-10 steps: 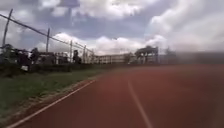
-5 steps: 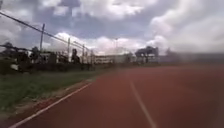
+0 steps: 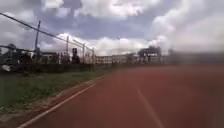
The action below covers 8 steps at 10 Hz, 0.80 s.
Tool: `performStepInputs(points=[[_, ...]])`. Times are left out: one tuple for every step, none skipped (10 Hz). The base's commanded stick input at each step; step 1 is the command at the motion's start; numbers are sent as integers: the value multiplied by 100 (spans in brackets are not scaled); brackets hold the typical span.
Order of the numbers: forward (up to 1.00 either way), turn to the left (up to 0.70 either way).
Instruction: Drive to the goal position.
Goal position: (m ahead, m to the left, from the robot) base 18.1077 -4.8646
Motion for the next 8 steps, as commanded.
performStepInputs(points=[[100, -36], [100, -36], [100, 0], [100, 0], [100, 0], [100, 0], [100, 0], [100, 0]])
